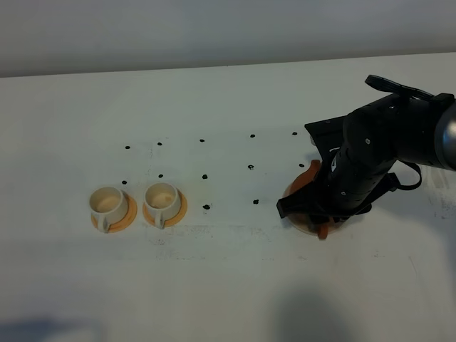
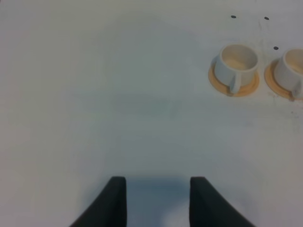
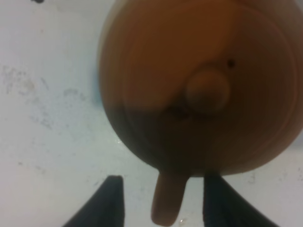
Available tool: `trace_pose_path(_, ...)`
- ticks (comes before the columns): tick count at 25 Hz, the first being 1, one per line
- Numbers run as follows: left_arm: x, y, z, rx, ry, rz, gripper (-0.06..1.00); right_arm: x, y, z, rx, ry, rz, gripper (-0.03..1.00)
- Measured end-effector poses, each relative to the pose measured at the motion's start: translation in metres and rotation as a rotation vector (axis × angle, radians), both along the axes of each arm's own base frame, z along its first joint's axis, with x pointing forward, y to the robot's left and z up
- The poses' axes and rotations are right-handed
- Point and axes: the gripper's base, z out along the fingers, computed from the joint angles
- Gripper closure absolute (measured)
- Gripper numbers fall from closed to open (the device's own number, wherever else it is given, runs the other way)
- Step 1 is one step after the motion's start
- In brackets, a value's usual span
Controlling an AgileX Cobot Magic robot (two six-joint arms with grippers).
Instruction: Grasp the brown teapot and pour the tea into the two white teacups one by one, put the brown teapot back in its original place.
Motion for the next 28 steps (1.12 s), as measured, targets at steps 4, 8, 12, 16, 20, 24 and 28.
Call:
trace_pose_path(4,0.0000,0.0000,0.0000,0.000,0.000,0.000,0.62,0.0000,0.0001,0.0000,0.001,0.000,0.000,0.57)
trace_pose_path(8,0.0000,0.0000,0.0000,0.000,0.000,0.000,0.62,-0.0001,0.0002,0.0000,0.001,0.000,0.007,0.57)
trace_pose_path(12,0.0000,0.0000,0.0000,0.000,0.000,0.000,0.62,-0.0001,0.0004,-0.0006,0.003,0.003,0.005,0.57)
trace_pose_path(16,0.0000,0.0000,0.0000,0.000,0.000,0.000,0.62,-0.0002,0.0006,-0.0010,0.004,0.005,0.003,0.57)
trace_pose_path(20,0.0000,0.0000,0.0000,0.000,0.000,0.000,0.62,-0.0001,0.0007,-0.0021,0.003,0.007,0.009,0.57)
trace_pose_path(24,0.0000,0.0000,0.0000,0.000,0.000,0.000,0.62,-0.0001,0.0009,-0.0036,0.002,0.013,0.011,0.57)
trace_pose_path(28,0.0000,0.0000,0.0000,0.000,0.000,0.000,0.62,-0.0001,0.0012,-0.0047,0.003,0.016,0.013,0.57)
